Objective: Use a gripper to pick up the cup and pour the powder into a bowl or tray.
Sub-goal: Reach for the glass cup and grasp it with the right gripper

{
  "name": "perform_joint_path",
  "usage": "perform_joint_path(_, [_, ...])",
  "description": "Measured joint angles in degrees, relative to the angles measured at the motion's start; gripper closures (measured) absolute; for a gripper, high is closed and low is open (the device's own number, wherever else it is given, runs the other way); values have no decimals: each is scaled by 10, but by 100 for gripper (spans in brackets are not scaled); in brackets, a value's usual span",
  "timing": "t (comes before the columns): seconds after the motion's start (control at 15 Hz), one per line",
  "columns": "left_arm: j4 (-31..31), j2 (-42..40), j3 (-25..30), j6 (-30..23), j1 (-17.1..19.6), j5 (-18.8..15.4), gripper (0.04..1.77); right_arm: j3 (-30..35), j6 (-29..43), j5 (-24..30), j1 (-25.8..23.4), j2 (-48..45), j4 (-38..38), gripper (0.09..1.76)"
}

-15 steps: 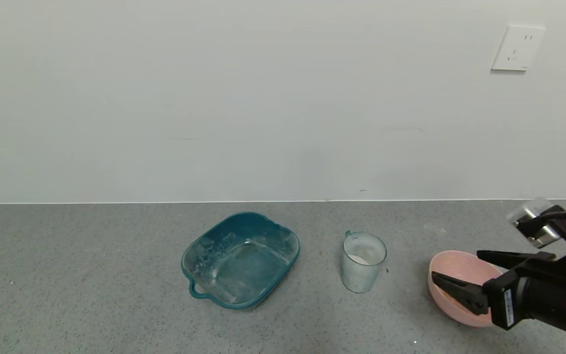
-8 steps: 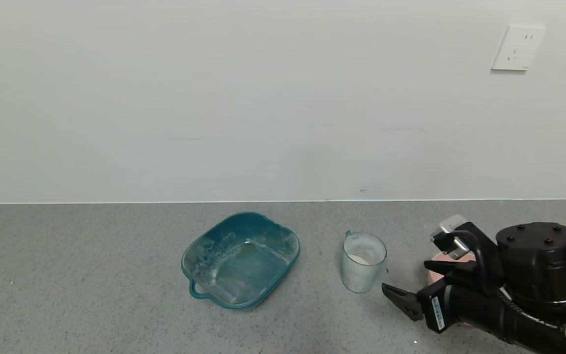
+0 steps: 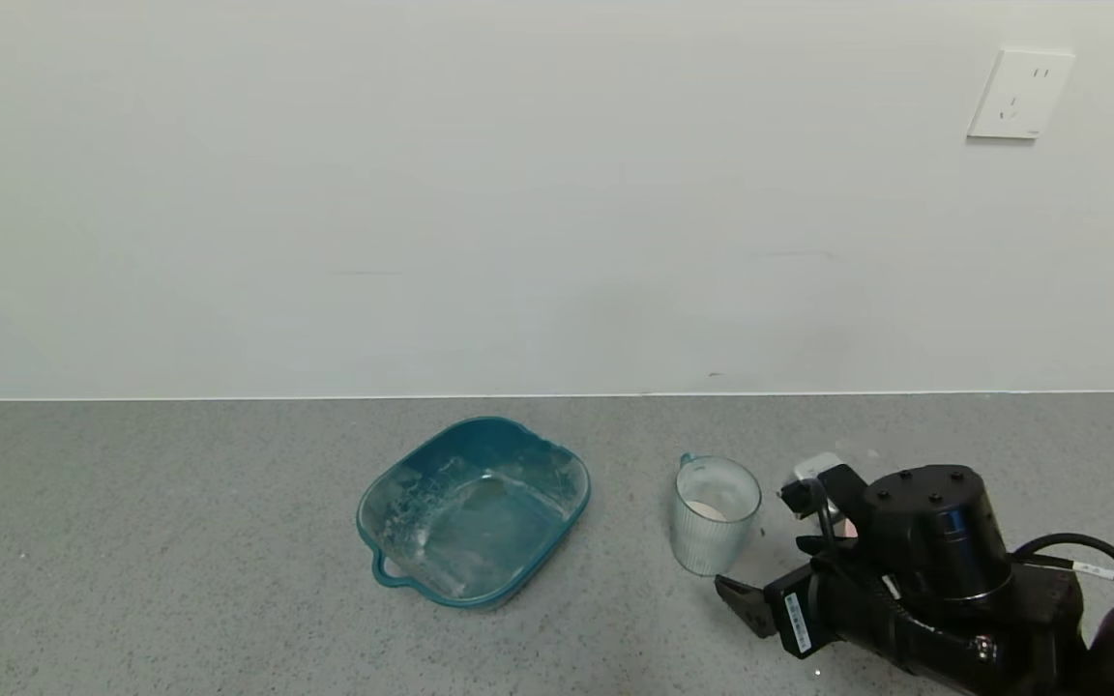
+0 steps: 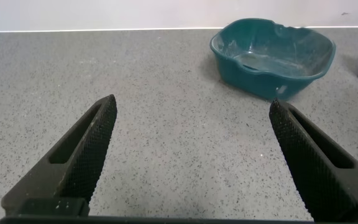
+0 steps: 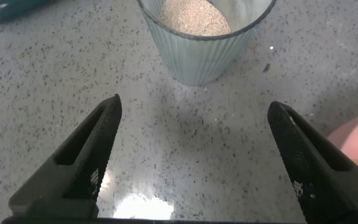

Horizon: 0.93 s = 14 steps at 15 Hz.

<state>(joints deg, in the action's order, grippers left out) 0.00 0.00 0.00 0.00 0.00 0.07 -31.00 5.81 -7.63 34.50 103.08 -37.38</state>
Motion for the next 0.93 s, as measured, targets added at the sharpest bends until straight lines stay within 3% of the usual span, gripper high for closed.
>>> perform_joint_path(0.93, [0,0,0,0,0,0,5,-13,11,-45,5,118,-120,14])
